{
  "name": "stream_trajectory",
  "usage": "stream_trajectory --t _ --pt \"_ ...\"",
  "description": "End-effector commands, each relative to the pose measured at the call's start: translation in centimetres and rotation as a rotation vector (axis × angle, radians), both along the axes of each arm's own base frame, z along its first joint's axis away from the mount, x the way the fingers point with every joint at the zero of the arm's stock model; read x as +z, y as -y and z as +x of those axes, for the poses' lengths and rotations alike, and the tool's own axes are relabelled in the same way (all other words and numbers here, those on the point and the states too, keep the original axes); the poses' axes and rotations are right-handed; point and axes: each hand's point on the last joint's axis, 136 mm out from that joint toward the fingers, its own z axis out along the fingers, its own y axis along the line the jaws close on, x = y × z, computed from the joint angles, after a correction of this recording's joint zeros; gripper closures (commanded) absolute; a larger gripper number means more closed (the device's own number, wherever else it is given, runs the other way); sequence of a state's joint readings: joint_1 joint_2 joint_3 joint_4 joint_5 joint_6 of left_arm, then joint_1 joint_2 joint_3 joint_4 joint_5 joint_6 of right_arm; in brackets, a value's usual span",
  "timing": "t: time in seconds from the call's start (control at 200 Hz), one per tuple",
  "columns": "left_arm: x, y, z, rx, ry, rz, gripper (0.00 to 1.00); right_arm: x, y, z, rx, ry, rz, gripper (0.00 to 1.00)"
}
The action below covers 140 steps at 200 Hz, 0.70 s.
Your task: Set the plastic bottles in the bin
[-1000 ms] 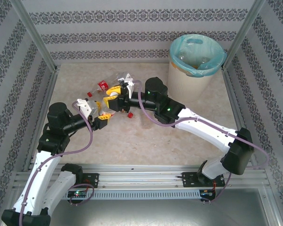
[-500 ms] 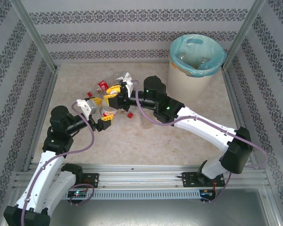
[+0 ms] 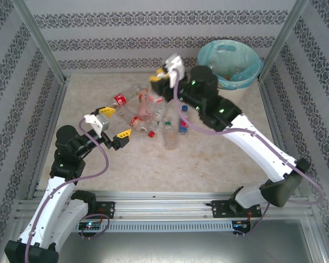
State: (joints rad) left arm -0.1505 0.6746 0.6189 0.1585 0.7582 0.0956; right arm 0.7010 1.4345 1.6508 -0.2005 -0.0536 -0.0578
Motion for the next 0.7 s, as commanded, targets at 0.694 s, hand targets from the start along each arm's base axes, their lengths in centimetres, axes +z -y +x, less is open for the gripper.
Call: stream_trajectory --t 0.694 --pt "-0.9 0.4 -0.4 -0.033 -0.020 -0.045 0.00 -0.2 24.1 18.3 -0.787 -0.008 -0.252 0.89"
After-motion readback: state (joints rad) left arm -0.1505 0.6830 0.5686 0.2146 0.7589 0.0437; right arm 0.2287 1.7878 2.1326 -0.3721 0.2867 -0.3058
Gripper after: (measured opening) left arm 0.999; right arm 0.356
